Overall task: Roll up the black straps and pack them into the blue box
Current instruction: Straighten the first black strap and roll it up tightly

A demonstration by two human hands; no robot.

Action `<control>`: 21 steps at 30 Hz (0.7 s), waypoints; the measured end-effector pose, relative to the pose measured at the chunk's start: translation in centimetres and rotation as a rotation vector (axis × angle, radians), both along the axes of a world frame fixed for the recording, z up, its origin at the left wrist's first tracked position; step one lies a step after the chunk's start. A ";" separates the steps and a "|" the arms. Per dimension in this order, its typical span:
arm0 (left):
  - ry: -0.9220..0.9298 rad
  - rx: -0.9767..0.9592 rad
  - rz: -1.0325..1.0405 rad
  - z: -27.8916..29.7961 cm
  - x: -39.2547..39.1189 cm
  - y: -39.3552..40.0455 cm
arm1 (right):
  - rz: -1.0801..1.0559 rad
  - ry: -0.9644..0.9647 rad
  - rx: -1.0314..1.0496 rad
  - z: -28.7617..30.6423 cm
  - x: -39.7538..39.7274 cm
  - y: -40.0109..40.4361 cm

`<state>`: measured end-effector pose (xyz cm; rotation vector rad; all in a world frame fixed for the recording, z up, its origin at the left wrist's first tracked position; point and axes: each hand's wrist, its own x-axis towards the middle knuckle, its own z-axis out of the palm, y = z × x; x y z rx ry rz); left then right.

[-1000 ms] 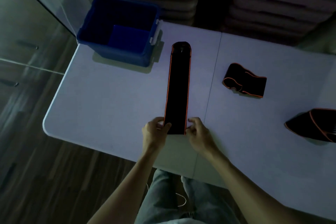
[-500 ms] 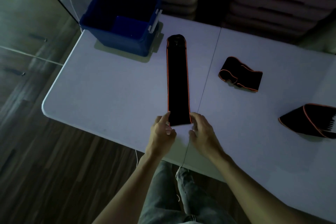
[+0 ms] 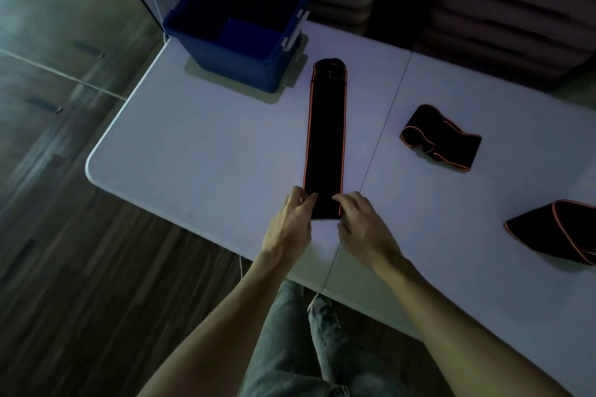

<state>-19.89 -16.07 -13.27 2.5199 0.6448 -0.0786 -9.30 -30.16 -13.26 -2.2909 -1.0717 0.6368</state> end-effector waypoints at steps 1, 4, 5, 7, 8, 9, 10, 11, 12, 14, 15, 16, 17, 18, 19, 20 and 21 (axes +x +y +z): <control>-0.006 -0.002 -0.007 0.0 0.2 0.0 | 0.004 0.005 -0.004 -0.1 0.2 0.1; -0.019 0.034 -0.034 0.1 0.4 -0.1 | 0.002 0.009 -0.003 -0.2 0.9 0.3; -0.022 0.060 -0.048 0.3 0.4 -0.1 | 0.014 -0.009 -0.011 -0.1 1.0 0.4; -0.037 0.137 -0.081 0.6 0.5 0.1 | 0.053 -0.109 -0.032 0.1 1.3 0.5; -0.046 0.182 -0.096 0.6 0.6 0.2 | 0.079 -0.163 -0.042 0.3 1.4 0.7; -0.051 0.213 -0.106 0.7 0.7 0.3 | 0.110 -0.204 -0.045 0.4 1.5 0.8; -0.045 0.224 -0.113 0.7 0.9 0.4 | 0.148 -0.227 -0.048 0.5 1.6 1.0; -0.022 0.216 -0.119 0.8 1.1 0.5 | 0.179 -0.237 -0.049 0.6 1.7 1.2; 0.003 0.202 -0.125 1.0 1.4 0.7 | 0.194 -0.236 -0.049 0.7 1.8 1.5; 0.040 0.162 -0.148 1.3 1.9 1.3 | 0.185 -0.205 -0.046 0.7 2.1 1.9; 0.041 0.140 -0.157 1.5 2.0 1.7 | 0.179 -0.182 -0.045 0.7 2.3 2.0; 0.036 0.117 -0.157 1.7 2.2 2.2 | 0.177 -0.158 -0.044 0.7 2.5 2.2; 0.034 0.091 -0.148 1.9 2.2 2.7 | 0.178 -0.130 -0.043 0.7 2.6 2.3; 0.042 0.068 -0.140 2.1 2.3 3.1 | 0.181 -0.103 -0.046 0.8 2.8 2.4; 0.058 0.054 -0.137 2.2 2.4 3.4 | 0.184 -0.079 -0.054 0.8 3.0 2.6; 0.081 0.043 -0.140 2.3 2.5 3.7 | 0.183 -0.058 -0.065 0.9 3.2 2.7; 0.105 0.031 -0.140 2.4 2.8 3.9 | 0.176 -0.035 -0.073 0.9 3.3 2.9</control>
